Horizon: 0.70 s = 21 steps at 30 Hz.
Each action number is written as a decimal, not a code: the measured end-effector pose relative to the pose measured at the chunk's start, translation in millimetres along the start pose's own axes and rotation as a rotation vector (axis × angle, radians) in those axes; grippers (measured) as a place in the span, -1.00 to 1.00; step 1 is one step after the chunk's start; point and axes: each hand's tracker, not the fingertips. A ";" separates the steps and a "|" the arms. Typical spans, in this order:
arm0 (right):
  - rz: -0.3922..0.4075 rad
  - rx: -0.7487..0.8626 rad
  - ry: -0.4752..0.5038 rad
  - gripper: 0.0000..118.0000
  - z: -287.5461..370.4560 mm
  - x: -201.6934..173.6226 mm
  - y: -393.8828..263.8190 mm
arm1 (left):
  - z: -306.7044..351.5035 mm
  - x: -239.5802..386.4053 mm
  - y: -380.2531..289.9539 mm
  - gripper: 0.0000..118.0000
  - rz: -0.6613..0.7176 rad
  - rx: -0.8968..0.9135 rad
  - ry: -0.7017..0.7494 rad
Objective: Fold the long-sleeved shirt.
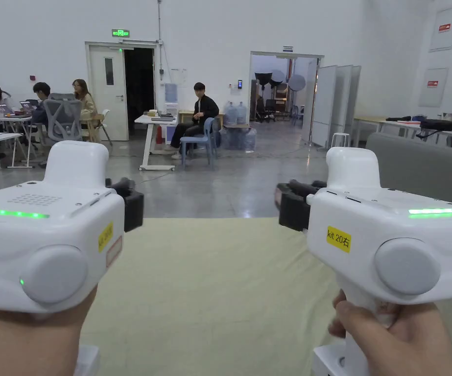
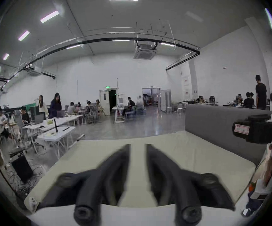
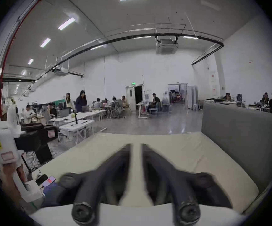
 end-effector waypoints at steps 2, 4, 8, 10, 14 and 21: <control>-0.001 0.001 -0.034 0.96 -5.8 -3.3 -0.6 | 5.0 2.2 -1.9 1.00 -0.004 0.028 0.110; 0.025 0.015 -0.025 1.00 -9.2 -11.0 -0.7 | 14.2 2.1 -6.8 1.00 0.002 0.064 0.085; -0.029 0.025 0.078 1.00 -6.8 -11.4 1.5 | 22.4 5.2 -3.9 1.00 0.002 0.048 0.059; -0.054 0.013 0.074 1.00 -6.8 -10.6 4.3 | 21.4 5.4 -4.4 1.00 0.012 0.032 0.031; -0.067 0.002 0.043 1.00 -5.4 -11.6 7.6 | 19.8 4.1 -7.5 1.00 -0.003 0.002 0.033; -0.009 0.021 -0.038 1.00 -2.1 -11.8 -8.7 | 23.1 0.4 -9.3 1.00 0.024 -0.008 0.023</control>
